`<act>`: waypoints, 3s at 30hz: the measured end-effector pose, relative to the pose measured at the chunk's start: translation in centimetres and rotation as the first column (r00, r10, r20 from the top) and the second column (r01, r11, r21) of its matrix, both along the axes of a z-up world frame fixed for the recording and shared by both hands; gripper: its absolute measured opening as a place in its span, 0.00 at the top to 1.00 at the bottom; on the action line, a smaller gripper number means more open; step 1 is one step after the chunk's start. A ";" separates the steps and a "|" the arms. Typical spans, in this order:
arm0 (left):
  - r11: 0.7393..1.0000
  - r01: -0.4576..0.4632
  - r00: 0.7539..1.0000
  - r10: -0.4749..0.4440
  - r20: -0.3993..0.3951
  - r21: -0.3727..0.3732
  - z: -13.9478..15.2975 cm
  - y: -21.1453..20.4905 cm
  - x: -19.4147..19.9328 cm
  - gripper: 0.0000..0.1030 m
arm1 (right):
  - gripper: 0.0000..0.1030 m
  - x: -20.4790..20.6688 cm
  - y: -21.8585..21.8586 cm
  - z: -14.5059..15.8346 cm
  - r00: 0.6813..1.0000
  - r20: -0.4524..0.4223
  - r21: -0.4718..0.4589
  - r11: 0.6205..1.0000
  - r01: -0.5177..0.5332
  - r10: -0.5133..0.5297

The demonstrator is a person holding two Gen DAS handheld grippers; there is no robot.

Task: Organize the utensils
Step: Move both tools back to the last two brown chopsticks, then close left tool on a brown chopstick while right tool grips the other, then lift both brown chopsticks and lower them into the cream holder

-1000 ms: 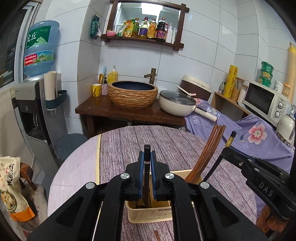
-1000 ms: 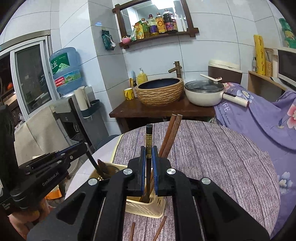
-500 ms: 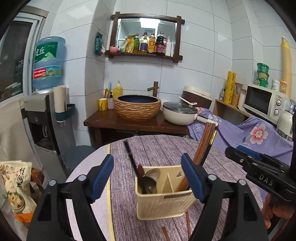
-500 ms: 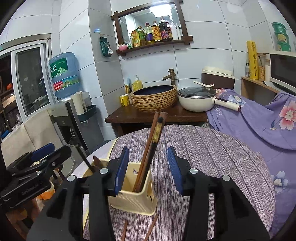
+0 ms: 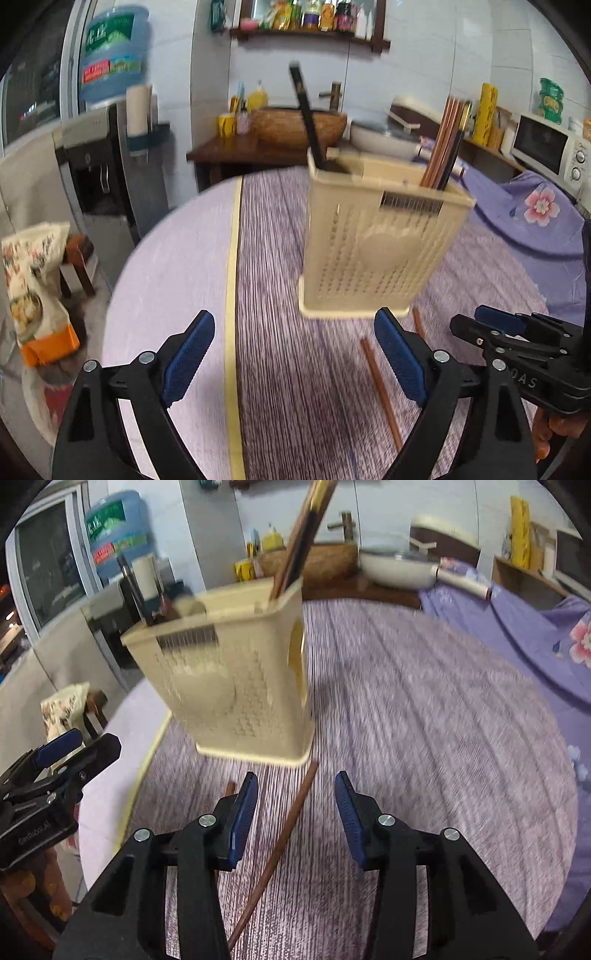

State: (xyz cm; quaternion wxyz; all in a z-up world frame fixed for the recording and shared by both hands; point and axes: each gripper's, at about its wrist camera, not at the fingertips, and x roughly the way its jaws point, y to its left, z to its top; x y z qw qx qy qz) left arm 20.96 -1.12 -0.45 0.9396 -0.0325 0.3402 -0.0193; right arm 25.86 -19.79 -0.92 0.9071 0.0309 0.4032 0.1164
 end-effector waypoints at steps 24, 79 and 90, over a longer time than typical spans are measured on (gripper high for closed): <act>0.991 0.129 0.983 -0.123 -0.133 0.038 -4.6 -4.4 -1.1 0.25 | 0.90 3.4 2.0 -5.3 0.986 -0.156 -0.033 0.998 0.059 -0.064; 0.979 0.185 0.977 -0.192 -0.089 -0.085 -1.0 -5.5 0.4 0.92 | 0.91 -2.0 -3.7 0.6 0.999 0.040 0.220 0.976 -0.007 -0.002; 0.964 0.226 0.974 -0.222 0.047 -0.139 4.9 -3.6 -3.0 0.93 | 0.92 -4.9 -3.4 5.7 0.989 0.137 0.280 0.955 -0.100 0.063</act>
